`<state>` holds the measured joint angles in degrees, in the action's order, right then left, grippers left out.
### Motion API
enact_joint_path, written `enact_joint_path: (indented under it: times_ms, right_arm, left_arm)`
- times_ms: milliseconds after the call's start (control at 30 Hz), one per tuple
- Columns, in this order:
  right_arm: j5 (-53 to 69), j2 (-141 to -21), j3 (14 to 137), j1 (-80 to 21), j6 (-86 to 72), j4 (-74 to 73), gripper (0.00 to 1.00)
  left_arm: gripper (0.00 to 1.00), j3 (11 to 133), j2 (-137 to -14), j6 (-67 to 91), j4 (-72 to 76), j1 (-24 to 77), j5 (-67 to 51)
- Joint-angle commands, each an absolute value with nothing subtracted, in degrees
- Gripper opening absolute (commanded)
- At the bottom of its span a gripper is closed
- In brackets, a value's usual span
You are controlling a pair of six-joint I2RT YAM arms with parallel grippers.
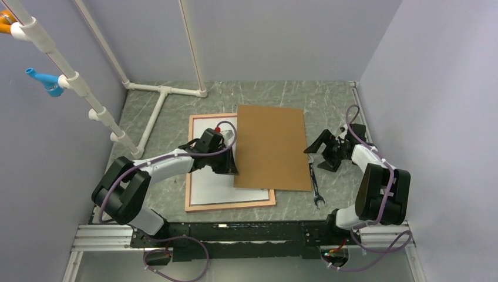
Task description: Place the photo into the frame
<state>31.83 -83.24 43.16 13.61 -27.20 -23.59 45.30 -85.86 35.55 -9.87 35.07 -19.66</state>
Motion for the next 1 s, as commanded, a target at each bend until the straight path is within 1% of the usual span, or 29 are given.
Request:
enact_joint_path:
  times_ms: [0, 100, 367, 667, 800, 867, 933, 967]
  right_arm:
    - [32.53, -80.76, 41.14, 13.43, -26.18, -22.55, 0.98]
    - [32.52, -80.72, 40.72, 13.47, -25.6, -22.77, 0.98]
    - [33.52, -82.02, 41.35, 13.44, -24.8, -23.03, 0.97]
    - [37.79, -84.02, 40.43, 13.43, -25.27, -20.42, 0.92]
    - [41.89, -83.04, 39.38, 13.45, -26.34, -17.54, 0.88]
    - [44.67, -82.91, 38.47, 13.44, -27.36, -15.23, 0.82]
    - [47.87, -83.22, 37.32, 13.42, -29.2, -11.69, 0.72]
    - [49.29, -83.54, 36.7, 13.44, -30.05, -10.02, 0.7]
  left_arm:
    - [0.25, 45.37, -86.82, 34.78, -11.05, 35.8, -16.26]
    - [0.24, 44.96, -87.56, 35.02, -11.46, 35.95, -14.91]
    - [0.22, 47.1, -92.76, 34.85, -12.89, 36.07, -16.33]
    - [0.19, 48.6, -95.15, 35.24, -15.0, 36.19, -15.75]
    - [0.18, 48.69, -95.64, 35.19, -14.91, 36.19, -16.03]
    - [0.18, 48.69, -95.69, 35.24, -14.82, 36.15, -16.02]
    - [0.18, 48.69, -95.64, 35.23, -14.77, 36.17, -16.08]
    - [0.18, 48.66, -95.68, 35.22, -14.75, 36.13, -16.16]
